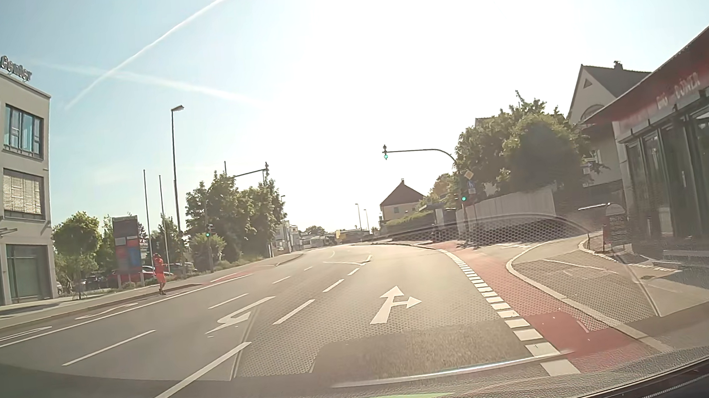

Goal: Follow the waypoints while adhering to traffic rules and regulations

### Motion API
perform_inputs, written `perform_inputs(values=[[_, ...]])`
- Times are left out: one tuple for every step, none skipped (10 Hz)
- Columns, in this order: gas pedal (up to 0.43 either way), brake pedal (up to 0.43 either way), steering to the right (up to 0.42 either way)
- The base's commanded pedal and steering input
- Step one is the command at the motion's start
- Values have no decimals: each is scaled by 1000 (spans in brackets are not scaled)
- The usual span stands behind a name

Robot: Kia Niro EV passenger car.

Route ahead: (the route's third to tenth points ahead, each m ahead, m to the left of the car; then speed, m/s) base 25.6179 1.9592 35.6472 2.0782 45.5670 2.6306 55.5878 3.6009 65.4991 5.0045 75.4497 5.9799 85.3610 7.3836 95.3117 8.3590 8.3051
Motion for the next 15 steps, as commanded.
perform_inputs(values=[[157, 0, 9], [138, 0, 10], [138, 0, 10], [118, 0, 8], [98, 0, 9], [39, 0, 9], [20, 0, 5], [0, 0, 0], [0, 0, -2], [0, 0, -2], [0, 0, -2], [0, 0, 2], [0, 0, 4], [28, 0, 4], [47, 0, 4]])
